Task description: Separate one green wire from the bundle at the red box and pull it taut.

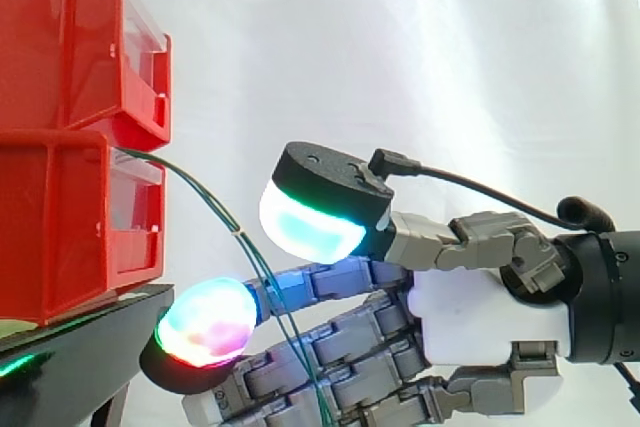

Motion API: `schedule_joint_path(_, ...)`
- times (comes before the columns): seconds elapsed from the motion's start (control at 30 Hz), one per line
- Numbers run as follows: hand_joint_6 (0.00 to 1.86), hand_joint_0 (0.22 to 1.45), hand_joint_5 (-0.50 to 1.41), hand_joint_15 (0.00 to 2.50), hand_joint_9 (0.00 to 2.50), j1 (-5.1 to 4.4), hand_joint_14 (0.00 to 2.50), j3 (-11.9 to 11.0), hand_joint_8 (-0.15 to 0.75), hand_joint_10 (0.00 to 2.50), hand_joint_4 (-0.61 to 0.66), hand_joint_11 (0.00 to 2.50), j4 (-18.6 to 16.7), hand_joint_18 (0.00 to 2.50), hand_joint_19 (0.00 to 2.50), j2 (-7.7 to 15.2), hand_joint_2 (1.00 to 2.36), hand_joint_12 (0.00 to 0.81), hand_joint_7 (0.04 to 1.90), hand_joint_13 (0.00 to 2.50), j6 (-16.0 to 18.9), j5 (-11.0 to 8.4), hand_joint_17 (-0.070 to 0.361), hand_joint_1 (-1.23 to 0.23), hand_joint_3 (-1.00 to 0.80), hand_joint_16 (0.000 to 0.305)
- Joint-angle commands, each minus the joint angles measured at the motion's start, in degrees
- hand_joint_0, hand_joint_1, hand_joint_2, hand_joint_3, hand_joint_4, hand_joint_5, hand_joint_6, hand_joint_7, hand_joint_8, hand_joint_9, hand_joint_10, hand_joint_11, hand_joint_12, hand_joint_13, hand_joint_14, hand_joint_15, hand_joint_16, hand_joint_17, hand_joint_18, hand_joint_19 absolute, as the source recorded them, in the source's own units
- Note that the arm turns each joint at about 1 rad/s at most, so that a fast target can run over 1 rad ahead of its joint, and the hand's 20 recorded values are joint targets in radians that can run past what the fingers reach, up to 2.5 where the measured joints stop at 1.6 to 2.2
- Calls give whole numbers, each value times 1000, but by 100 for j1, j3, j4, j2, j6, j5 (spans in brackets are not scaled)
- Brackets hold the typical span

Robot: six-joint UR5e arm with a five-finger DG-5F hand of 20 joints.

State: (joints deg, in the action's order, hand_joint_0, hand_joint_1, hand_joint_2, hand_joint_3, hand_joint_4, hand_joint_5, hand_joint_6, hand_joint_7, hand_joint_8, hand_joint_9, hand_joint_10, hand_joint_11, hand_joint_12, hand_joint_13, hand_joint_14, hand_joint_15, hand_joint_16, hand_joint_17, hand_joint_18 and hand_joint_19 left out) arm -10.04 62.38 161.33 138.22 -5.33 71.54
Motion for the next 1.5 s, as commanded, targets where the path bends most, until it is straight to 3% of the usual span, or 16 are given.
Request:
schedule_joint_path(0.0, 504, 563, -123, 135, 714, 20, 7, -6, 256, 2, 305, 41, 12, 485, 310, -5, 1005, 346, 932, 622, 32, 0, 122, -558, -458, 54)
schedule_joint_path(0.33, 504, 590, -112, 154, 733, 20, 7, -103, 253, 2, 288, 57, 65, 491, 318, -5, 1009, 342, 1034, 630, 32, -9, 120, -565, -414, 53)
schedule_joint_path(0.77, 504, 588, -106, 159, 746, 81, 7, -367, 259, 5, 266, 67, 671, 496, 324, -5, 1007, 343, 1095, 638, 102, 9, 119, -565, -428, 53)
schedule_joint_path(1.2, 504, 586, -102, 167, 757, 134, 7, -376, 259, 5, 269, 94, 1076, 500, 322, -146, 1008, 342, 1134, 641, 102, 9, 120, -563, -430, 53)
schedule_joint_path(1.47, 502, 602, -86, 164, 771, 107, 7, -376, 261, 4, 216, 111, 1137, 501, 327, -243, 1010, 339, 1277, 649, 58, 0, 118, -561, -397, 53)
